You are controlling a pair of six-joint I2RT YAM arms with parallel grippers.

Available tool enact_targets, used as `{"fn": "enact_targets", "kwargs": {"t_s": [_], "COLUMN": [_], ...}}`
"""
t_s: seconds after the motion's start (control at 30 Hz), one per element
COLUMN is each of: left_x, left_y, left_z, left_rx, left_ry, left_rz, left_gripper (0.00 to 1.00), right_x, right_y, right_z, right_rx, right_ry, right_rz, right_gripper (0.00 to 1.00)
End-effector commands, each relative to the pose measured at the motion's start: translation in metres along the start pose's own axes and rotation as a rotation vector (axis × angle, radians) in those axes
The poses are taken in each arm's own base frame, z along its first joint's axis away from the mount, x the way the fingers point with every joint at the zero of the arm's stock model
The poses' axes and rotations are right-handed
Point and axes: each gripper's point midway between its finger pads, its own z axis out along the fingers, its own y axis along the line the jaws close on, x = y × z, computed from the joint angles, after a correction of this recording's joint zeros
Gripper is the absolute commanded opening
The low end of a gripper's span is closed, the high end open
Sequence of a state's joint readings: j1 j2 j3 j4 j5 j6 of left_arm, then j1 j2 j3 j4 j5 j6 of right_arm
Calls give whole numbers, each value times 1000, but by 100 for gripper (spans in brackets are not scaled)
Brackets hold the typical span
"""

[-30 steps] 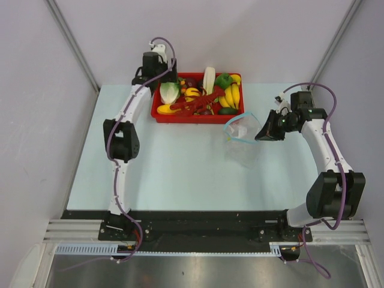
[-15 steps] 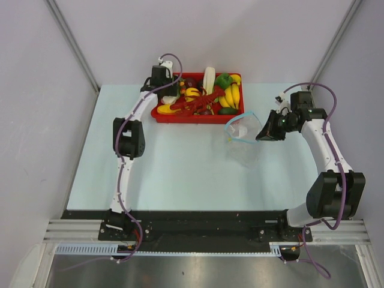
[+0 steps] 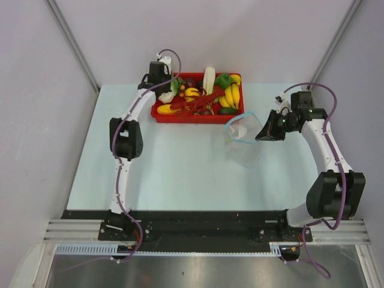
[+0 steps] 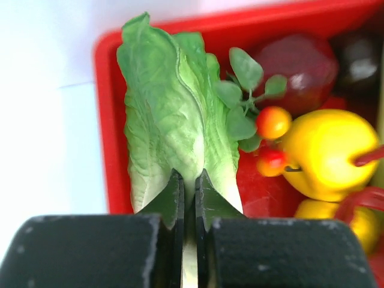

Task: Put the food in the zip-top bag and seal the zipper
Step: Pick up the fake vegetable from the bin, then place the fake vegetable in the zipper food storage bag.

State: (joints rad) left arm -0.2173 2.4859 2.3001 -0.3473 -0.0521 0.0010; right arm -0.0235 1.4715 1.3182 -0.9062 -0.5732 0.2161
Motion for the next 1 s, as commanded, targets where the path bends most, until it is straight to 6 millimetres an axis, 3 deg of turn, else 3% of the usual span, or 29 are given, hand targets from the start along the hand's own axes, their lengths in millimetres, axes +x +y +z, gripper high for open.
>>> {"fn": "enact_targets", "kwargs": {"t_s": [0.0, 0.27, 0.3, 0.33, 0.37, 0.4, 0.5, 0.53, 0.6, 0.67, 0.73, 0.77, 0.9, 0.97], "left_x": [-116, -159, -176, -170, -184, -200, -203, -207, -206, -200, -183, -182, -156, -148], "left_y": [14, 6, -8, -17, -30, -47, -85, -108, -130, -159, -184, -193, -247, -262], "left_z": [-76, -119, -142, -144, -161, -192, -227, -253, -278, -316, -331, -352, -382, -389], "left_rx": [-40, 19, 104, 156, 228, 329, 503, 597, 685, 823, 906, 951, 1107, 1141], "left_ry": [-254, -360, -404, -394, -447, -497, -551, -584, -604, -654, -705, -735, -756, -783], "left_rz": [-15, -78, -76, -79, -92, -82, -77, -46, -42, -41, -41, -31, -10, -11], "left_gripper": [0, 0, 0, 0, 0, 0, 0, 0, 0, 0, 0, 0, 0, 0], "right_x": [-2, -8, -8, -8, -11, -11, -12, -13, -13, -15, -17, -18, -15, -12], "right_y": [18, 43, 50, 55, 61, 67, 81, 83, 90, 94, 94, 91, 72, 62], "right_z": [-7, -9, -10, -12, -13, -15, -19, -19, -21, -20, -22, -21, -8, -1], "right_rx": [-71, -191, -222, -243, -265, -297, -375, -392, -438, -470, -506, -514, -482, -456], "right_ry": [-20, -30, -23, -24, -32, -27, -7, 1, 17, 28, 44, 49, 63, 72], "right_rz": [-27, 7, 12, 31, 27, 31, 64, 70, 84, 94, 110, 115, 113, 133], "right_gripper": [0, 0, 0, 0, 0, 0, 0, 0, 0, 0, 0, 0, 0, 0]}}
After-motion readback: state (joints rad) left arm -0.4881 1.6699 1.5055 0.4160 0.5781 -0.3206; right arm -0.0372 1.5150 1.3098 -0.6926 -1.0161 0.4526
